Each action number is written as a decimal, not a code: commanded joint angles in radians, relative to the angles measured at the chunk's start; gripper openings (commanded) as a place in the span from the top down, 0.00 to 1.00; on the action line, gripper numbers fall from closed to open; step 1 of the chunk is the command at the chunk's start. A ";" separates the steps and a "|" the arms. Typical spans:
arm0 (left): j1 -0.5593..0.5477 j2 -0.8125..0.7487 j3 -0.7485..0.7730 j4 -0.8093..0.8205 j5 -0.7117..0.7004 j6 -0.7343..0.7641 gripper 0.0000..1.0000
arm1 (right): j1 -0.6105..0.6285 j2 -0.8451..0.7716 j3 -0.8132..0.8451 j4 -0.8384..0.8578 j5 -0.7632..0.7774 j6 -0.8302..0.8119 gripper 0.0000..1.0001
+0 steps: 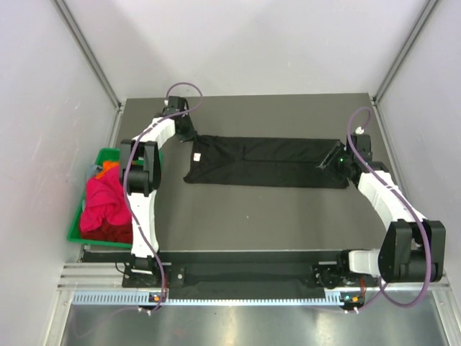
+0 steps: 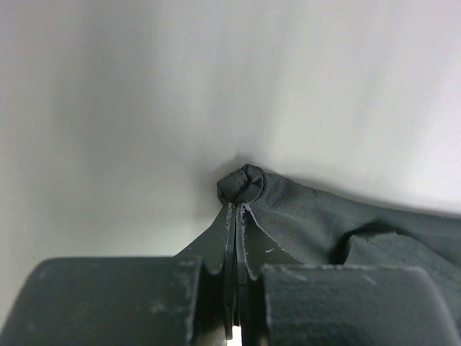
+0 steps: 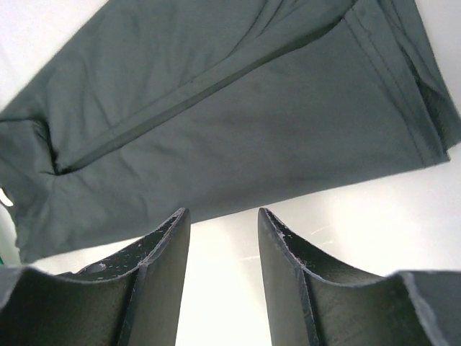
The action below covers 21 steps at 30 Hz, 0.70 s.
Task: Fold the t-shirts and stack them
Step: Fold the tshirt
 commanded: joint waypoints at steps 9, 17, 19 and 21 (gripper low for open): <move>0.001 0.220 0.328 0.078 -0.051 -0.023 1.00 | 0.013 0.062 0.044 0.048 0.058 -0.004 0.57; 0.002 0.401 0.548 0.295 -0.030 -0.121 1.00 | 0.013 0.099 0.154 0.011 0.077 -0.020 0.57; 0.001 0.434 0.615 0.298 -0.011 -0.136 1.00 | 0.013 0.106 0.174 0.009 0.081 -0.021 0.57; 0.002 0.428 0.626 0.366 0.033 -0.155 0.98 | 0.011 0.125 0.199 0.012 0.111 -0.020 0.57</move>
